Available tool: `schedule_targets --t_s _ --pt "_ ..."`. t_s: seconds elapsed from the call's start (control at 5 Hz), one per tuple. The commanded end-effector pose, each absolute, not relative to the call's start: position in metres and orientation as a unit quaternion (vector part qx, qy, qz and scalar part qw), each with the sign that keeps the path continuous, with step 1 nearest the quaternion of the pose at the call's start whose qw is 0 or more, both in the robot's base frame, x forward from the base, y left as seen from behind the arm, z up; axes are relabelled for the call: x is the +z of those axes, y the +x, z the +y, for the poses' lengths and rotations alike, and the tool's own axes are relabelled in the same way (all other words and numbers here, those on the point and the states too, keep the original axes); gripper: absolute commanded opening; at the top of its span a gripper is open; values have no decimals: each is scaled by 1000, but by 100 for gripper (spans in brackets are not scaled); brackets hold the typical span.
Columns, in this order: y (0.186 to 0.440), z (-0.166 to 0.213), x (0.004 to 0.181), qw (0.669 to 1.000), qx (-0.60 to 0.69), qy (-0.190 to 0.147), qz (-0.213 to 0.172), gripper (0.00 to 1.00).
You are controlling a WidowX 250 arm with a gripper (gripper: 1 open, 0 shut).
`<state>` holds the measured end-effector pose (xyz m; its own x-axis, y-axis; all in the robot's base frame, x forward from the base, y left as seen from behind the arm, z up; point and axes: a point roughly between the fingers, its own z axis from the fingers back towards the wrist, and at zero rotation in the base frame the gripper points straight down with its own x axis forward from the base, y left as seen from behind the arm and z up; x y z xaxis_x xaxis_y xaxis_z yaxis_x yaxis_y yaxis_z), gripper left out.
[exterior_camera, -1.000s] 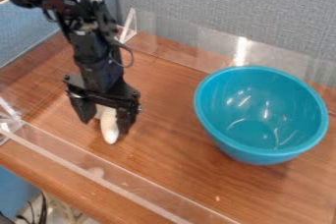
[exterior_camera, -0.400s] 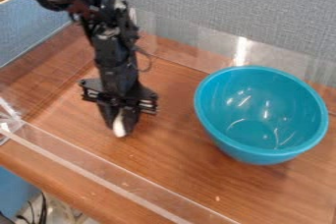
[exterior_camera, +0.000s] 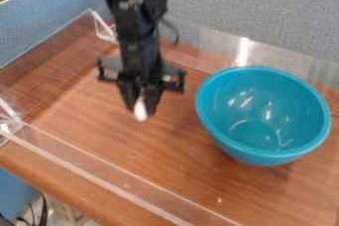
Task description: Put the mushroom in the blue bowl
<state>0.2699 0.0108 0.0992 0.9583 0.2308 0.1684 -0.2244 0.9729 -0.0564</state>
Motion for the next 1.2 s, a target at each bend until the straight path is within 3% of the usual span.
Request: schedule_targets --t_s 0.0,0.2,0.6,1.0 --pt "289 -9 140 987 92 -30 -132 0" --pt "311 -20 150 986 95 -32 -134 0" --pt "316 58 169 971 201 -8 -130 0" --pt "363 -44 144 992 39 -27 -113 0"
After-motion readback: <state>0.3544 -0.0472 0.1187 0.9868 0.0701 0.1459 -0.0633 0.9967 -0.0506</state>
